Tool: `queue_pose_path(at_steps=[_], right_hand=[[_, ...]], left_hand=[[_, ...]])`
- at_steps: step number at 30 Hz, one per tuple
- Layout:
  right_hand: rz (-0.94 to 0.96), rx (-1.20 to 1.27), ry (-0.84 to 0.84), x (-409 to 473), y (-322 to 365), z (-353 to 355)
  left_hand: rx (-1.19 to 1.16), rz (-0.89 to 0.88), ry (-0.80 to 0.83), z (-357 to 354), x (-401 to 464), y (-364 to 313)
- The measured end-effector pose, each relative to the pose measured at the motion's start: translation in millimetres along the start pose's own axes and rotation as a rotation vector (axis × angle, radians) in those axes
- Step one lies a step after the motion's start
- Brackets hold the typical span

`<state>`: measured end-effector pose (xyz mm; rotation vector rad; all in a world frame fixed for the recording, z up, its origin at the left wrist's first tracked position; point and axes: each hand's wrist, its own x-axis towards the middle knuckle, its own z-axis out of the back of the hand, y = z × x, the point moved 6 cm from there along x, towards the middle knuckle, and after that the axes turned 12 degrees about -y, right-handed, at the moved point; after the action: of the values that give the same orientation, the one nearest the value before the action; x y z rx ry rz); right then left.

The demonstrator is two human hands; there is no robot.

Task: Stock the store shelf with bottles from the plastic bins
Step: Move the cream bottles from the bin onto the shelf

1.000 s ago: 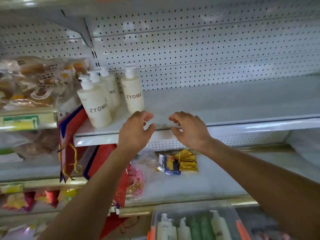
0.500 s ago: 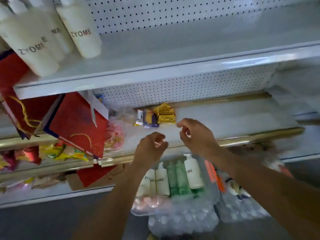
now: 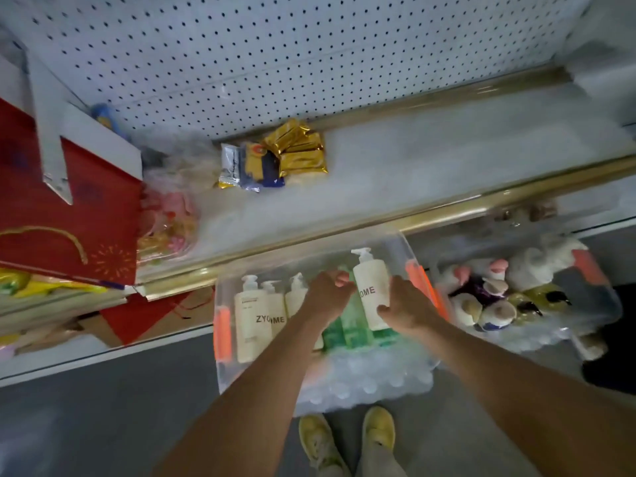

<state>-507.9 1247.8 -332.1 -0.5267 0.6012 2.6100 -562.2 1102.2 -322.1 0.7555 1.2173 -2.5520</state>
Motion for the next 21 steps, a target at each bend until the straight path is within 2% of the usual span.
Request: queue_pose_path(at_steps=[4, 8, 12, 21], right_hand=[[-0.108, 0.004, 0.005, 10, -11, -30], [-0.219, 0.134, -0.001, 16, -19, -49], [-0.243, 0.153, -0.036, 21, -22, -53], [-0.285, 0.488, 0.072, 6, -17, -30]], left_hand=[[0.117, -0.084, 0.006, -23, 36, -6], [0.276, -0.104, 0.036, -41, 61, -4], [0.419, -0.162, 0.062, -49, 68, -6], [0.236, -0.098, 0.146, -31, 46, -7]])
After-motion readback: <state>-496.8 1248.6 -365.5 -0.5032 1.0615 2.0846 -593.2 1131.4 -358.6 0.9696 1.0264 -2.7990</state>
